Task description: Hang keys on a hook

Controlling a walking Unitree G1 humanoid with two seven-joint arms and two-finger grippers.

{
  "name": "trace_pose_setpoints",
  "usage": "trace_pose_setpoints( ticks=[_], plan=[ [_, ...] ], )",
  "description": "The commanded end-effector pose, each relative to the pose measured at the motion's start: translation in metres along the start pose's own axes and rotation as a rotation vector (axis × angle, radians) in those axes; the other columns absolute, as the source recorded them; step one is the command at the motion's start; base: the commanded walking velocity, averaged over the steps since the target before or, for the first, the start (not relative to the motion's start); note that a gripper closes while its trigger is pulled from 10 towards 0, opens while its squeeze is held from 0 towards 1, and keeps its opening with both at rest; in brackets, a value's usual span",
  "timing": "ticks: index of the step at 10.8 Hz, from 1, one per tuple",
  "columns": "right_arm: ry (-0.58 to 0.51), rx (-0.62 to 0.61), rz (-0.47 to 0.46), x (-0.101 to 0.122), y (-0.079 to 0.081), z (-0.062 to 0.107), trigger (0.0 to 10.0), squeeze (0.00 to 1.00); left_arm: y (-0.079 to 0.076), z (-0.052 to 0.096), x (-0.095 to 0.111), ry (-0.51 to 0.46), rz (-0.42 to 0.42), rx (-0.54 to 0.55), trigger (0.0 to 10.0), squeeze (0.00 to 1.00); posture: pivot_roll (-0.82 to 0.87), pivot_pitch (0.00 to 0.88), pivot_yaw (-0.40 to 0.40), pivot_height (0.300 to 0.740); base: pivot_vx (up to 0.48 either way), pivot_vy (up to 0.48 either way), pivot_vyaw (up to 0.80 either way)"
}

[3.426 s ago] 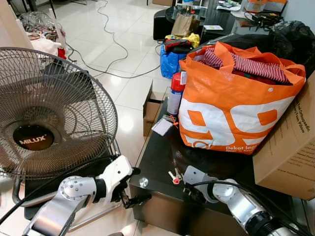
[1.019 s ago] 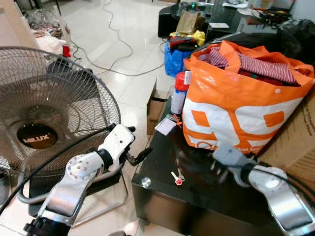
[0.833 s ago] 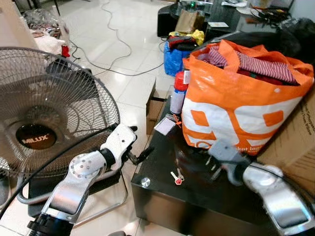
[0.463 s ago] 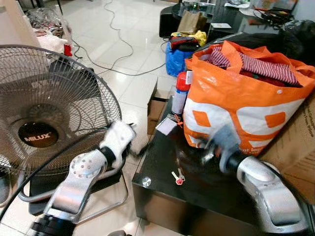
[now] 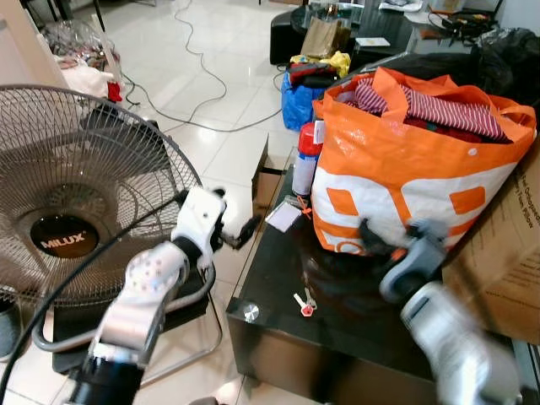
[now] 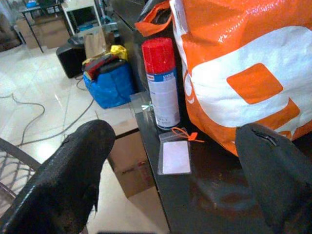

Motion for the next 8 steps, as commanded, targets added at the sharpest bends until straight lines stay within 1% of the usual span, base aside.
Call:
trace_pose_setpoints(
  ticks=[1, 2, 3, 4, 5, 6, 7, 8],
  plan=[
    [-0.017, 0.032, 0.0, 0.008, 0.004, 0.0, 0.0, 0.0, 0.008, 0.003, 0.003, -0.004, -0.014, 0.039, 10.0, 0.0, -0.01, 0.0, -0.012, 0.74, 0.0, 0.0, 0.0],
    [-0.005, 0.038, 0.039, 0.007, 0.004, -0.001, 0.0, 0.0, 0.01, 0.004, 0.002, -0.002, -0.016, 0.059, 10.0, 0.0, -0.01, 0.0, -0.013, 0.74, 0.0, 0.0, 0.0],
    [0.028, 0.02, 0.195, 0.004, 0.002, -0.001, 0.0, 0.0, 0.013, 0.007, 0.001, 0.007, -0.031, 0.086, 10.0, 0.0, 0.0, 0.0, -0.008, 0.74, 0.0, 0.0, 0.0],
    [0.062, 0.017, 0.429, 0.002, 0.003, -0.002, 0.0, 0.0, 0.015, 0.007, 0.002, 0.011, -0.047, 0.094, 10.0, 0.0, 0.0, 0.0, 0.004, 0.74, 0.0, 0.0, 0.0],
    [0.101, -0.011, 0.601, -0.006, 0.002, -0.004, 10.0, 0.0, 0.016, 0.004, -0.001, 0.016, -0.047, 0.107, 10.0, 0.0, -0.01, 0.0, 0.009, 0.74, 0.0, 0.0, 0.0],
    [0.106, -0.061, 0.593, -0.01, -0.002, -0.005, 10.0, 0.0, 0.017, 0.002, -0.001, 0.019, -0.061, 0.124, 10.0, 0.0, 0.0, 0.0, 0.011, 0.74, 0.0, 0.0, 0.0],
    [0.095, -0.126, 0.514, -0.013, -0.008, -0.004, 10.0, 0.0, 0.016, 0.001, -0.002, 0.018, -0.061, 0.137, 10.0, 0.0, 0.0, 0.0, 0.003, 0.74, 0.0, 0.0, 0.0],
    [0.078, -0.204, 0.398, -0.016, -0.019, -0.001, 10.0, 0.0, 0.014, 0.001, -0.006, 0.018, -0.063, 0.146, 10.0, 0.0, 0.0, 0.0, -0.013, 0.74, 0.0, 0.0, 0.0]
  ],
)
Point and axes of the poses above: a point about 5 cm out from each wrist's last joint towards the gripper, its own z axis pointing back from the gripper into the wrist, its own x axis along the axis of the wrist's last joint, y = z × x, the point moved 1 cm from there along -z, pointing out of the wrist towards the gripper, and after that the axes turned 15 degrees about z, right-handed, at the moved point
